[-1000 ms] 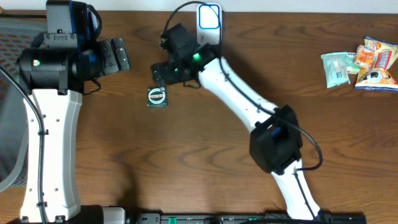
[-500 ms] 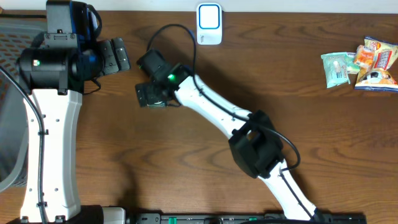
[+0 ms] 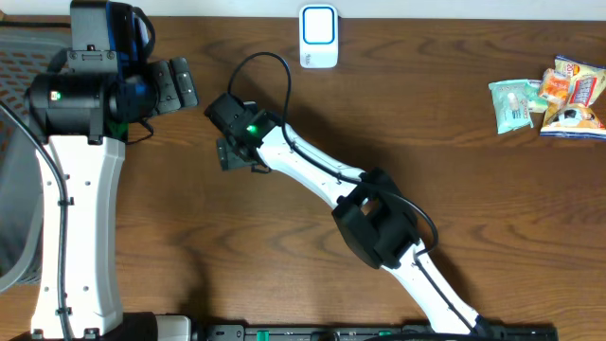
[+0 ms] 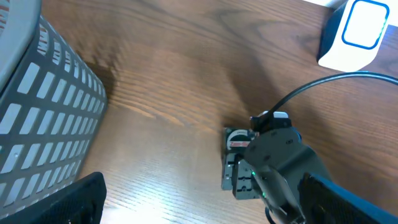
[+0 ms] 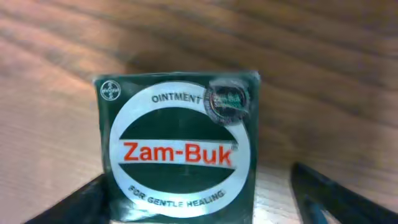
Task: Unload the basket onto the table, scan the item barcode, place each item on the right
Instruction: 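Reach the right gripper to the green ointment box and grasp it, then lift the ointment box and hold its barcode at the scanner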
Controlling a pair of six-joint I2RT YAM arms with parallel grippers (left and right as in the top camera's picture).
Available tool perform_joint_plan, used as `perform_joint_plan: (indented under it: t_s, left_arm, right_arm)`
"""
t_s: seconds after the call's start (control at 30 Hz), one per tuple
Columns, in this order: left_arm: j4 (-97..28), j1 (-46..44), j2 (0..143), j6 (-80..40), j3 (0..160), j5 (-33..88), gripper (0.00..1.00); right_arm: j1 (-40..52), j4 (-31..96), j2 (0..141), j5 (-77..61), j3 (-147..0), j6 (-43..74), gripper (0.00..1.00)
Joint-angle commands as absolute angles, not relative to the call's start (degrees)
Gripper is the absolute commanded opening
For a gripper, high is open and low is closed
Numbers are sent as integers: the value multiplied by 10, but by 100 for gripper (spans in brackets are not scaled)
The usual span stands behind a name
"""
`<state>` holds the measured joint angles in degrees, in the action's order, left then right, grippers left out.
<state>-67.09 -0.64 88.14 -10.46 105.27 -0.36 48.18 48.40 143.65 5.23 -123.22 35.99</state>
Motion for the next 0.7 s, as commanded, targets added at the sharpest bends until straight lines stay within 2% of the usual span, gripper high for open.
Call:
perform_joint_plan:
  t_s: [0.0, 0.17, 0.27, 0.4, 0.57, 0.67]
  left_arm:
    - [-673, -7, 884, -103, 1052, -7, 98]
    - [-672, -7, 884, -103, 1052, -7, 98]
    - [-673, -7, 884, -103, 1052, -7, 98]
    - [-673, -7, 884, -103, 1052, -7, 98]
    - [-673, -7, 884, -103, 1052, -7, 98]
    - [-673, -7, 884, -103, 1052, -7, 98]
  right_arm:
    - [478, 489, 1445, 113, -1235, 368, 80]
    - [463, 512, 1445, 126, -1235, 354, 76]
    - [445, 528, 1444, 126, -1235, 318, 72]
    - [413, 555, 1439, 113, -1235, 252, 71]
    - [361, 577, 1423, -42, -1235, 95, 68]
    - [331, 596, 1409, -96, -1235, 76, 67]
